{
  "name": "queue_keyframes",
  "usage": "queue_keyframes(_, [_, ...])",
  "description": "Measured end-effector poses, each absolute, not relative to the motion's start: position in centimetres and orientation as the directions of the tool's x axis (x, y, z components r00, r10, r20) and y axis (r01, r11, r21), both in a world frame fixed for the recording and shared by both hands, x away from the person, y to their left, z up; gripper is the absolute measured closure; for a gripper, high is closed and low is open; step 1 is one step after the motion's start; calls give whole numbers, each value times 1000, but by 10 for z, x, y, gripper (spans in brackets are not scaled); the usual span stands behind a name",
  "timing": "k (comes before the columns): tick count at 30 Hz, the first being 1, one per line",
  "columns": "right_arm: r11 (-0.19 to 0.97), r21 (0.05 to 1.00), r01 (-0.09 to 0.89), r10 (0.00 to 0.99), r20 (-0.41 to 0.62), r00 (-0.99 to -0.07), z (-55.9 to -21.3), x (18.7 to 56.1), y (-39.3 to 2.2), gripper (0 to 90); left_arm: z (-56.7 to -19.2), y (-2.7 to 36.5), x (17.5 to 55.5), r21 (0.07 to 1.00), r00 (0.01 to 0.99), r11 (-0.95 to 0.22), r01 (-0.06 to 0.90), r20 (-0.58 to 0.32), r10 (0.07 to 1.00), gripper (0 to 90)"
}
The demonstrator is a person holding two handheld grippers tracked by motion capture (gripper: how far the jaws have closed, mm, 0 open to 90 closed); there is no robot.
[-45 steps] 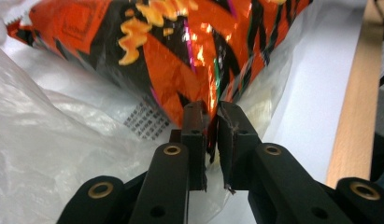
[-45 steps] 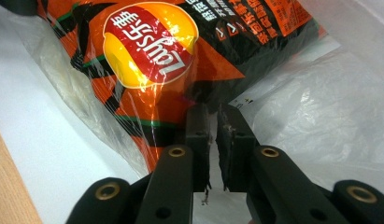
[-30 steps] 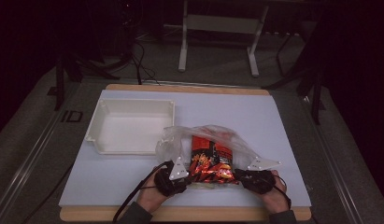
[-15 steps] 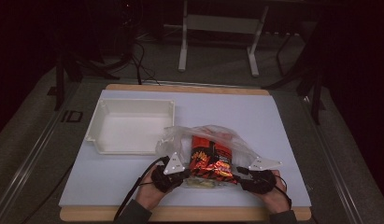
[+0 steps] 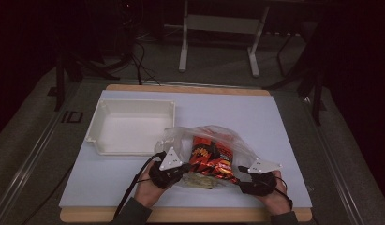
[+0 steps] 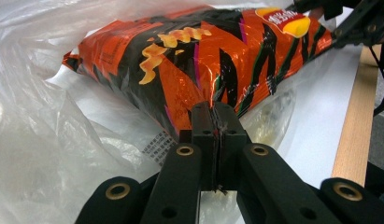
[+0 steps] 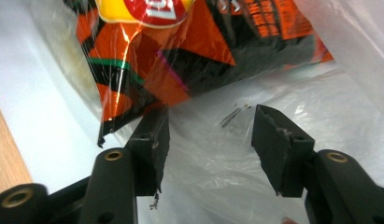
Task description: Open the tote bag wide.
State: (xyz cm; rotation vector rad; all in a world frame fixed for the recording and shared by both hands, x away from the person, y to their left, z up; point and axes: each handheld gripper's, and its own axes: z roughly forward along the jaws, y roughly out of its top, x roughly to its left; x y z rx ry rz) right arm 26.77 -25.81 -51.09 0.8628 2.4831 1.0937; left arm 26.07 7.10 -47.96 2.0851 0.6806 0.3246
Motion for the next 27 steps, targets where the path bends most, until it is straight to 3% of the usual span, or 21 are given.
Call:
queue_keyframes(6, [587,696,413,612,-47,-790,-522,269,-250,414,-477,70,262,832,820,-433,347,-45,571,889])
queue_keyframes(27, [599,674,432,602,-23,-798,-529,272,-252,401,-467,77,272,848,801,-384,365,-76,594,888])
